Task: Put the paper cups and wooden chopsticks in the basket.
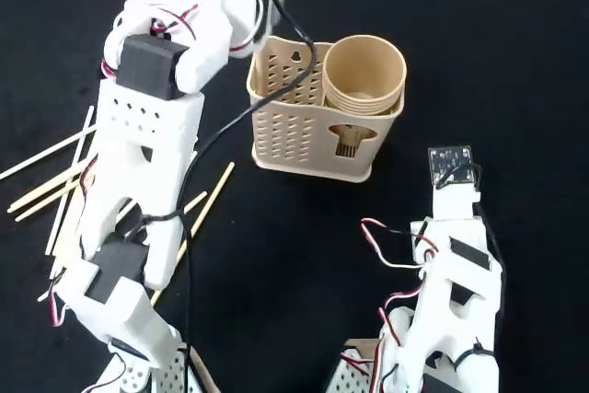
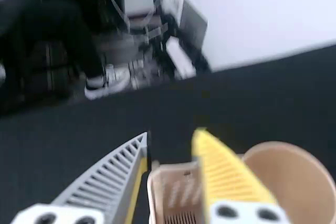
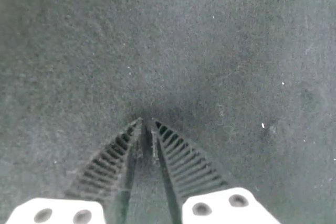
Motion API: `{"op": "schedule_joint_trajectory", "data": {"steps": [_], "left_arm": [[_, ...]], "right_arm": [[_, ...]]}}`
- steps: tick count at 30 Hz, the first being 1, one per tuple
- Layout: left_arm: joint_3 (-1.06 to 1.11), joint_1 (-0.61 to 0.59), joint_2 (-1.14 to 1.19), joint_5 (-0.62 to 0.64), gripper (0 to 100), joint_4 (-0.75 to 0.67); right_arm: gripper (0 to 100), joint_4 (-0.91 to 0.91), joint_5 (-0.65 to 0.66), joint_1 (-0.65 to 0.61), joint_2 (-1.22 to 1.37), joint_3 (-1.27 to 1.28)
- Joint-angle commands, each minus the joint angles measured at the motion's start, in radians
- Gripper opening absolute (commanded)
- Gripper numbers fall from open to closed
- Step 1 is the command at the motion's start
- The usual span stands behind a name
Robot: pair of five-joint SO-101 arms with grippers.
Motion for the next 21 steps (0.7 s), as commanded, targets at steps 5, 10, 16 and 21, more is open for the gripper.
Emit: {"op": "schedule_joint_trajectory", "data": {"steps": [5, 10, 16, 21], "left_arm": [[-0.071, -0.084, -0.008, -0.071, 22, 0.265], [-0.074, -0.272, -0.006, -0.206, 22, 0.462], [0.237, -0.449, -0.005, -0.463, 22, 0.454], [0.615, -0.443, -0.005, -0.736, 22, 0.404]], "right_arm": [[1.8, -0.012, -0.011, 0.005, -0.021, -0.016], [1.8, -0.012, -0.011, 0.005, -0.021, -0.016], [1.8, -0.012, -0.011, 0.005, -0.021, -0.016], [1.8, -0.012, -0.011, 0.005, -0.021, -0.018]]}}
